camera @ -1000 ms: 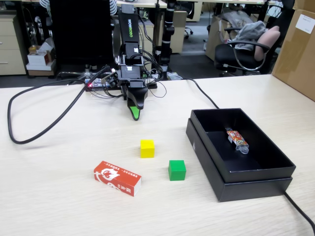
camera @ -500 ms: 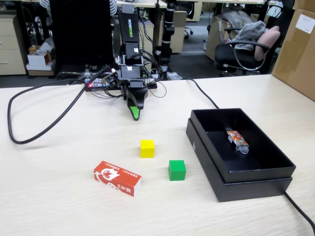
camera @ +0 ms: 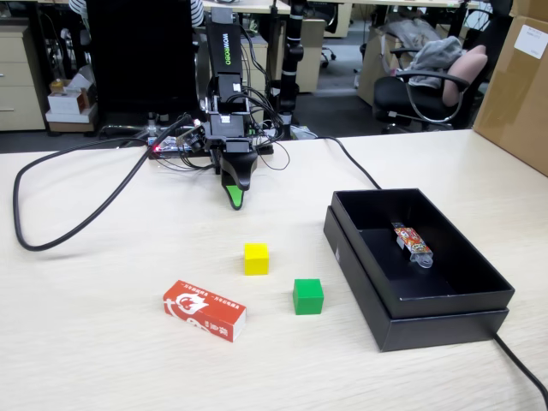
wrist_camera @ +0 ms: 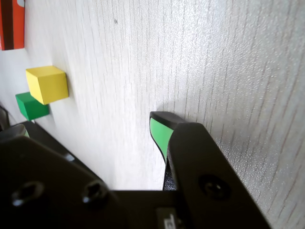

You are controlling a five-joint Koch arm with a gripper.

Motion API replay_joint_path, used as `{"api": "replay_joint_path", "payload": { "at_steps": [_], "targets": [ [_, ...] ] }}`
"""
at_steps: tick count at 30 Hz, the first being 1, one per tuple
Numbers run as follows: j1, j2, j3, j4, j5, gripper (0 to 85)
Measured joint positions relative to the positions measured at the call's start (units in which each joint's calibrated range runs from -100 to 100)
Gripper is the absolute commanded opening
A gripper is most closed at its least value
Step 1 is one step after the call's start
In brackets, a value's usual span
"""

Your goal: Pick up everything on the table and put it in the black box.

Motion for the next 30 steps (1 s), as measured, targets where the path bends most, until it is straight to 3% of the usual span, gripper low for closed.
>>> {"api": "replay_joint_path", "payload": {
  "at_steps": [15,25,30],
  "targets": [
    [1.07,0.13,2.74,-1.15,0.00,52.0],
    [-0.10,5.07,36.99,-37.58,1.17,50.7],
    [0.00,8.11,42.28,-39.72,1.37,51.1]
  ]
}}
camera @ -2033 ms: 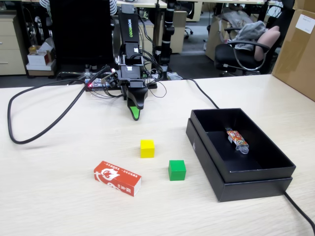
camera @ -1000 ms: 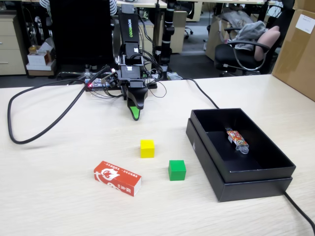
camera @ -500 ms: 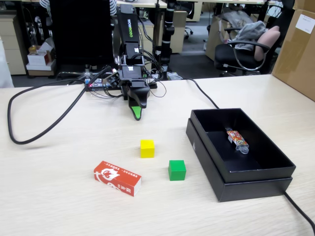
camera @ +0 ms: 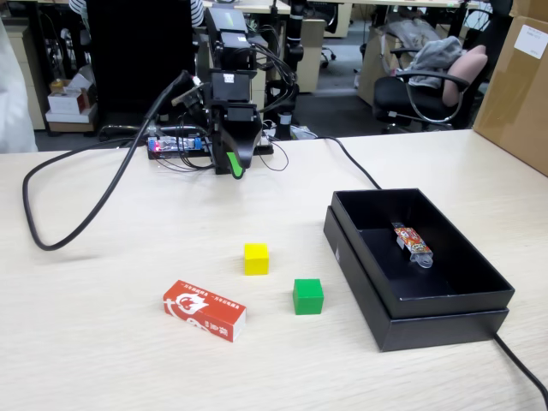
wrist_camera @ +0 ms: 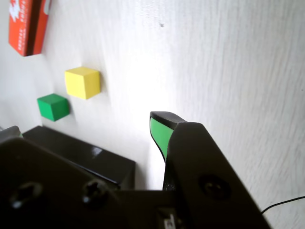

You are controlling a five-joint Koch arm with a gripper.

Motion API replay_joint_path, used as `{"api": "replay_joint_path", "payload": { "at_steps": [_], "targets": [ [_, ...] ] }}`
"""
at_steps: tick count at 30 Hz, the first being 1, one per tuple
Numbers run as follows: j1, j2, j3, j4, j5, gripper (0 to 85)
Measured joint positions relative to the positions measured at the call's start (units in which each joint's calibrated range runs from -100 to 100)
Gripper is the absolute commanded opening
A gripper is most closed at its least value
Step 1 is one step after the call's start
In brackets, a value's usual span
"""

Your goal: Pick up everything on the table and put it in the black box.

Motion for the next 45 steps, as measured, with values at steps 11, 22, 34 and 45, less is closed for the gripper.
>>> {"api": "replay_joint_path", "payload": {
  "at_steps": [11,22,34,45],
  "targets": [
    [1.12,35.34,25.66,-17.60,0.68,51.3],
    [1.66,58.64,42.65,-25.41,2.20,50.1],
    [1.37,77.01,51.14,-23.36,2.39,49.7],
    [0.63,91.20,57.90,-19.08,2.39,47.6]
  ]
}}
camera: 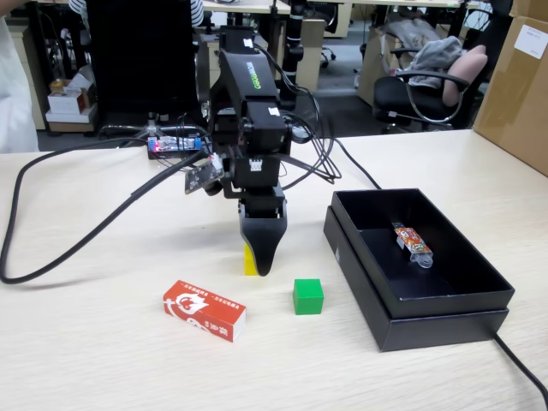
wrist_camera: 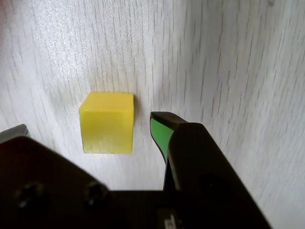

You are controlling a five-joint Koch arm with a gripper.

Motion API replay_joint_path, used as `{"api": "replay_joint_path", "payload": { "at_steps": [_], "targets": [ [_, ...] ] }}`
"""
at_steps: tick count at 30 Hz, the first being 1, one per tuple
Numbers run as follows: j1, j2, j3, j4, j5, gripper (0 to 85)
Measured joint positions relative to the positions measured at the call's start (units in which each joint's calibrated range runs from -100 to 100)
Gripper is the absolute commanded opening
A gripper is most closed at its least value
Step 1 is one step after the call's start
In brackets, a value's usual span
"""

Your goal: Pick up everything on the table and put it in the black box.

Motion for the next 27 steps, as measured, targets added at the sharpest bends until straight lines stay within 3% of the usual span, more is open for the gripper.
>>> {"api": "replay_joint_path", "payload": {
  "at_steps": [4,7,10,13,16,27],
  "targets": [
    [0.20,2.03,0.00,0.82,0.00,46.8],
    [0.34,3.29,0.09,0.82,0.00,40.2],
    [0.24,3.67,0.00,0.82,0.00,30.3],
    [0.05,3.67,0.09,0.82,0.00,14.9],
    [-0.20,3.67,1.83,0.90,0.00,6.4],
    [0.34,1.90,0.46,-0.49,0.05,5.6]
  ]
}}
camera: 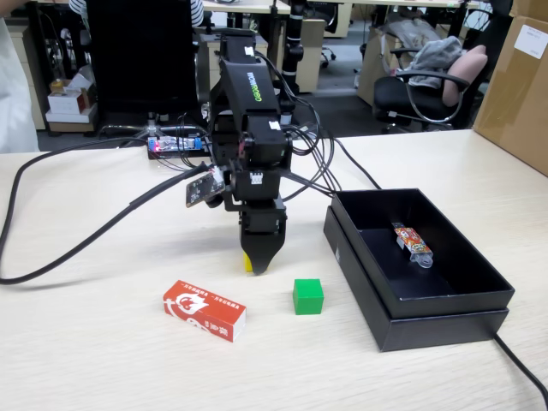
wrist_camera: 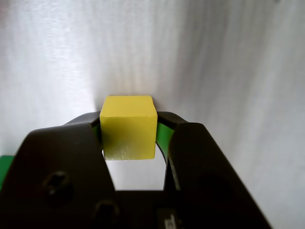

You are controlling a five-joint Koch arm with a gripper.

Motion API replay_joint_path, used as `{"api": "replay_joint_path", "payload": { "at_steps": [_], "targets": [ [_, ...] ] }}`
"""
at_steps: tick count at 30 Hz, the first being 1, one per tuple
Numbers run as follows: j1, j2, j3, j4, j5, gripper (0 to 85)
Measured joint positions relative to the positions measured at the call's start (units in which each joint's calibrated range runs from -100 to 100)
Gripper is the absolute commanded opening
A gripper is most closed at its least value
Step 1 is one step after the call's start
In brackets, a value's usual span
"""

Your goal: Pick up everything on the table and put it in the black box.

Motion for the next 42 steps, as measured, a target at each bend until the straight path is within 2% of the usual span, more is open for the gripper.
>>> {"api": "replay_joint_path", "payload": {
  "at_steps": [5,9,14,17,22,32,42],
  "targets": [
    [3.03,-20.77,-15.53,-3.21,0.00,5.7],
    [6.01,-31.67,-19.63,-3.87,0.73,5.6],
    [12.70,-44.33,-19.54,-4.28,2.34,5.7],
    [15.78,-45.98,-11.87,-5.59,3.57,5.7],
    [18.36,-42.94,-2.65,-6.25,5.03,5.7],
    [18.80,-16.34,10.78,-6.09,7.03,5.7],
    [18.75,-8.11,15.98,-6.17,8.84,5.9]
  ]
}}
